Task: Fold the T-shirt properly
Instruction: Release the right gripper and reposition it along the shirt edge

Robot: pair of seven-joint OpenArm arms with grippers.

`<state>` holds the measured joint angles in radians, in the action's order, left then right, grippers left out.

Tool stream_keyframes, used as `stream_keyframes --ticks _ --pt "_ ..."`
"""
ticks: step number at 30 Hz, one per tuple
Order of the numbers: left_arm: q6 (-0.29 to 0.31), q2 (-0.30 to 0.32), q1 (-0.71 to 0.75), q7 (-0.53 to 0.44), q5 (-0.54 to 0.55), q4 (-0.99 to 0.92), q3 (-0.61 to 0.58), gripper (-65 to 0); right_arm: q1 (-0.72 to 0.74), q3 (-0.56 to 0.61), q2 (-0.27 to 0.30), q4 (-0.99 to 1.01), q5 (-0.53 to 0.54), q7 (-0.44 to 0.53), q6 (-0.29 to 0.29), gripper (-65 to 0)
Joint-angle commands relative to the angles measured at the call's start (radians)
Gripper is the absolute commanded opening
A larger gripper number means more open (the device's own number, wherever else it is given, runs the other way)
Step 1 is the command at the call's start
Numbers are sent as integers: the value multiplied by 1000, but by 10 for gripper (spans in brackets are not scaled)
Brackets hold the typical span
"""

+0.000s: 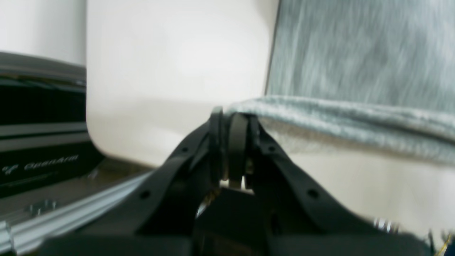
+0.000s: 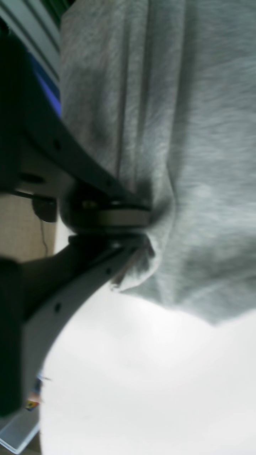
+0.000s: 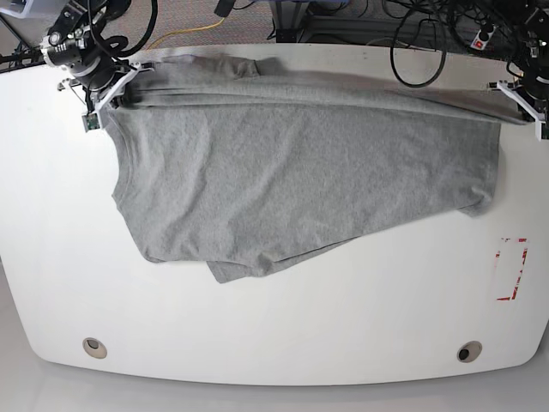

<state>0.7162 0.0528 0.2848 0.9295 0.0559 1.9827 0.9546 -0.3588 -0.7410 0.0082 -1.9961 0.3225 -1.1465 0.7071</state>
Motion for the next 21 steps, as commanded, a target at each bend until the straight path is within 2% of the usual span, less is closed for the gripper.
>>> stream_keyframes --ticks 1,6,16,21 --pt "-18 22 -34 -16 -12 -6 5 -650 45 -10 14 -13 -6 10 -9 -650" --pt "-18 37 -101 -16 -21 -56 -26 -650 125 -7 17 22 -6 7 -9 -650" --pt "-18 48 -247 -16 -150 -188 -133 -650 261 -5 42 185 -41 12 -9 -650" --pt "-18 91 -279 -16 -175 -268 -184 -650 312 -4 60 269 -39 13 -9 -650"
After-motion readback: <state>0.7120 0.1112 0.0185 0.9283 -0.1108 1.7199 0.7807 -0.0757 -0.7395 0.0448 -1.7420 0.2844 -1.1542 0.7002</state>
